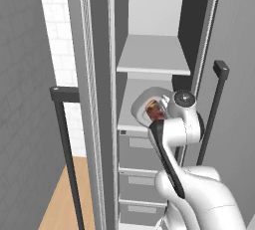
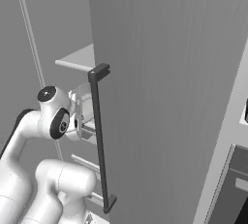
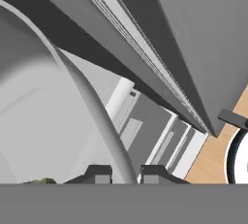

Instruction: Take the meat container that has the steak and place it on the second highest rack of the freezer. Then take the vegetable container that has the mushroom and eggplant and place it on the highest rack of the freezer.

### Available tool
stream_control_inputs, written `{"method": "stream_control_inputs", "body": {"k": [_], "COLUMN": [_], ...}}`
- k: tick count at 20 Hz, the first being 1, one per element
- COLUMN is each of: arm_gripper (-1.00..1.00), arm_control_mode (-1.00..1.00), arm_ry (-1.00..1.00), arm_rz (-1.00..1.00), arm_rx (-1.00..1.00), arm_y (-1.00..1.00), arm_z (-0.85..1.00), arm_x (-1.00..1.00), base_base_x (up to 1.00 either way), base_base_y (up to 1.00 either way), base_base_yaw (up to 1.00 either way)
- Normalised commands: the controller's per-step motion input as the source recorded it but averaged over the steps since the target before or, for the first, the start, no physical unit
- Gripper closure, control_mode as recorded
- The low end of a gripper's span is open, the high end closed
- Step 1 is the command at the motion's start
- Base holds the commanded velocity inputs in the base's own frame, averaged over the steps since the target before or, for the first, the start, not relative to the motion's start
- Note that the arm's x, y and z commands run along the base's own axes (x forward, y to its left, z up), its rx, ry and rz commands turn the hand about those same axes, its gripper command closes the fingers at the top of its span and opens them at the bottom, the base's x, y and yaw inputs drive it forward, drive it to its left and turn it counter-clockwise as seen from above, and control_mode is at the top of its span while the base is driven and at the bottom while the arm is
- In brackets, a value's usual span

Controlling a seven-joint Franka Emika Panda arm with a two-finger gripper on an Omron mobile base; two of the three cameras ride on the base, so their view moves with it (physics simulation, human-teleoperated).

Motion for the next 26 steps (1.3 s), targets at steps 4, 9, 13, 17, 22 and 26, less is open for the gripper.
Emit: {"method": "stream_control_inputs", "body": {"k": [4,9,13,17,22,26], "arm_gripper": [1.0,1.0,1.0,1.0,1.0,1.0], "arm_control_mode": [-1.0,-1.0,-1.0,-1.0,-1.0,-1.0], "arm_ry": [0.09,0.07,0.01,0.0,0.0,0.0], "arm_rz": [0.0,0.0,0.0,0.0,0.0,0.0], "arm_rx": [0.0,0.0,0.0,0.0,0.0,0.0], "arm_y": [0.0,0.0,0.02,0.0,0.03,0.0], "arm_z": [-0.13,-0.07,-0.11,-0.16,-0.47,-0.52], "arm_x": [0.71,0.5,0.57,0.55,0.49,0.43], "base_base_x": [0.0,0.0,0.0,0.0,0.0,0.0], "base_base_y": [0.0,0.0,0.0,0.0,0.0,0.0], "base_base_yaw": [0.0,0.0,0.0,0.0,0.0,0.0]}}
